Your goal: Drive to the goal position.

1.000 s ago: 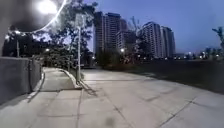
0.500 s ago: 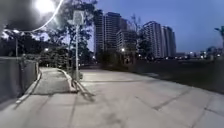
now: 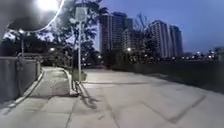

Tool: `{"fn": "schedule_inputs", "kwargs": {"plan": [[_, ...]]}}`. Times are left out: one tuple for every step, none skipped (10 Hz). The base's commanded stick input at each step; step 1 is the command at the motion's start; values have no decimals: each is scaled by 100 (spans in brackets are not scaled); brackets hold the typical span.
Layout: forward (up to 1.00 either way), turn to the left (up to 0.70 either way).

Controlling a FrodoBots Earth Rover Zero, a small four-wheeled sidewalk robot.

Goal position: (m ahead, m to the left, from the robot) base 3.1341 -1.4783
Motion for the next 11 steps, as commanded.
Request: {"fn": "schedule_inputs", "kwargs": {"plan": [[70, 35], [70, 35], [70, 35], [70, 35], [70, 35], [70, 13], [70, 0], [70, 0], [70, 0], [70, 0], [70, 0]]}}
